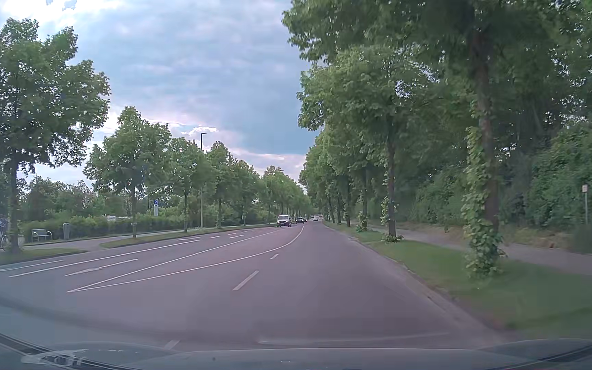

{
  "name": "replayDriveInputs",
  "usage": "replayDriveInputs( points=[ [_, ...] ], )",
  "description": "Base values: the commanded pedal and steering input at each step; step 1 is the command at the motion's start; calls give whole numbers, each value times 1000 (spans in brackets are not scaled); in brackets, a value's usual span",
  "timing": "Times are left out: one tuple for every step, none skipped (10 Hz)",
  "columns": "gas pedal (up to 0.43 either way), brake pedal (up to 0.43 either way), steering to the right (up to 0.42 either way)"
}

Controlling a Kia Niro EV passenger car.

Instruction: Follow the waypoints while adhering to traffic rules and regulations

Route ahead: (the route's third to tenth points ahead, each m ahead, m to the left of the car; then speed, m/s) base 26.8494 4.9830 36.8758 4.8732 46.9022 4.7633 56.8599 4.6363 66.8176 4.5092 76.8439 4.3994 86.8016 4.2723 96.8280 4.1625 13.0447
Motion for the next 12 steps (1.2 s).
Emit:
replayDriveInputs(
  points=[
    [67,18,1],
    [47,18,3],
    [47,18,3],
    [28,18,3],
    [28,18,3],
    [28,18,3],
    [28,18,3],
    [28,18,3],
    [28,18,3],
    [28,18,3],
    [20,18,2],
    [8,18,3]
  ],
)
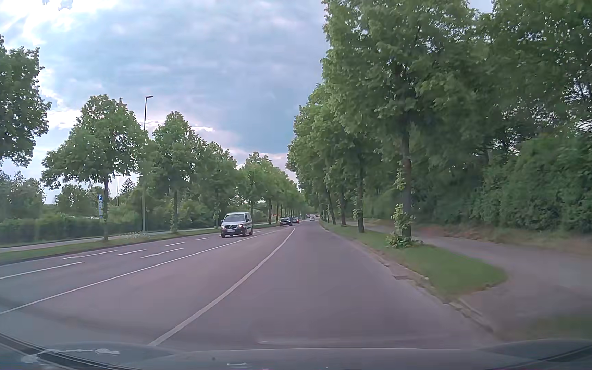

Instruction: Follow the waypoints while adhering to traffic rules and regulations

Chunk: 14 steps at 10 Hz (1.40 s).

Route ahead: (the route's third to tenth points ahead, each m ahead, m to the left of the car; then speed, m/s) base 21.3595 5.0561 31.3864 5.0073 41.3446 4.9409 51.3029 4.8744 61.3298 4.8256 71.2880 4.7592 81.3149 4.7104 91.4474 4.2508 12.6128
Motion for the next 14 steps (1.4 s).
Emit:
replayDriveInputs(
  points=[
    [8,18,2],
    [8,18,1],
    [20,18,-5],
    [20,18,-5],
    [20,18,-5],
    [20,18,-5],
    [28,18,-5],
    [28,18,-5],
    [28,18,-5],
    [28,18,-5],
    [39,12,-5],
    [39,18,-6],
    [39,18,-7],
    [39,18,-9]
  ],
)
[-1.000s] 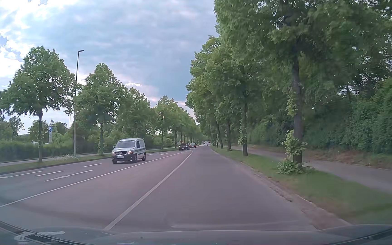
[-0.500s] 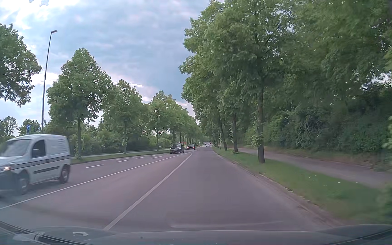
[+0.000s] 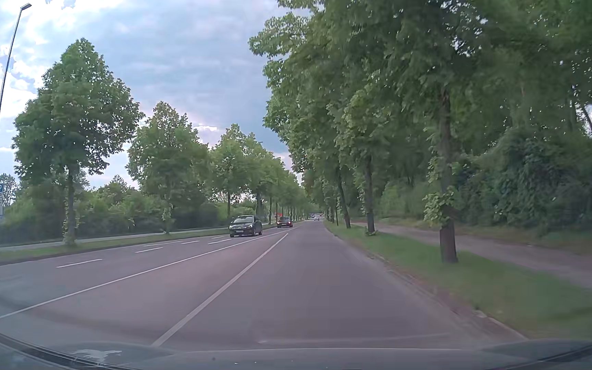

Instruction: Follow the waypoints while adhering to traffic rules and regulations

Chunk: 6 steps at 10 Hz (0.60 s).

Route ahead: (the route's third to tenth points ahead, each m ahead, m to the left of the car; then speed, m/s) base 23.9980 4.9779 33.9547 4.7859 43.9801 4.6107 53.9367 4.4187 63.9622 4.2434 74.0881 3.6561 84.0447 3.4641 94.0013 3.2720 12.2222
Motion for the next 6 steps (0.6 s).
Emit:
replayDriveInputs(
  points=[
    [47,18,-9],
    [59,18,-9],
    [59,18,-9],
    [67,18,-9],
    [98,18,-9],
    [98,18,-8]
  ],
)
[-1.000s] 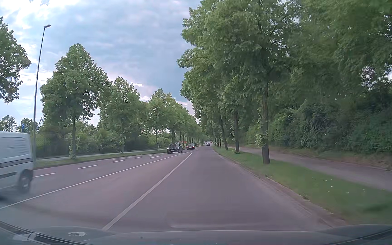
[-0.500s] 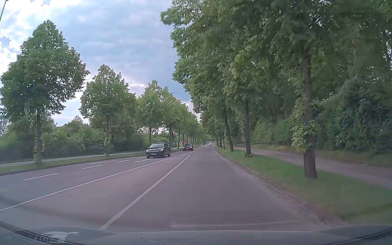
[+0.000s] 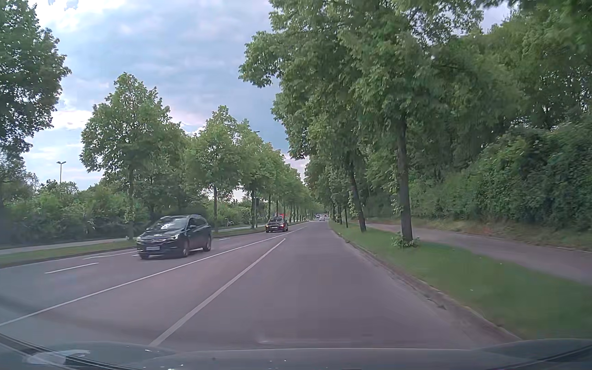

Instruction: Follow the waypoints while adhering to traffic rules and regulations

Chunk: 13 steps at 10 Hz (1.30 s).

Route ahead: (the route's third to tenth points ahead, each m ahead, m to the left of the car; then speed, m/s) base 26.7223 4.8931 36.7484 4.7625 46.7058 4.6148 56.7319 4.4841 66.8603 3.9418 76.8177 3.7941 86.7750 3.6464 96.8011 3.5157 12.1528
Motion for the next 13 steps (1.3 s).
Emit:
replayDriveInputs(
  points=[
    [98,18,-8],
    [110,18,-7],
    [110,18,-7],
    [118,18,-7],
    [118,18,-7],
    [118,18,-3],
    [118,18,-3],
    [118,18,-2],
    [118,18,-2],
    [118,18,-2],
    [118,18,-1],
    [118,18,0],
    [118,18,0]
  ],
)
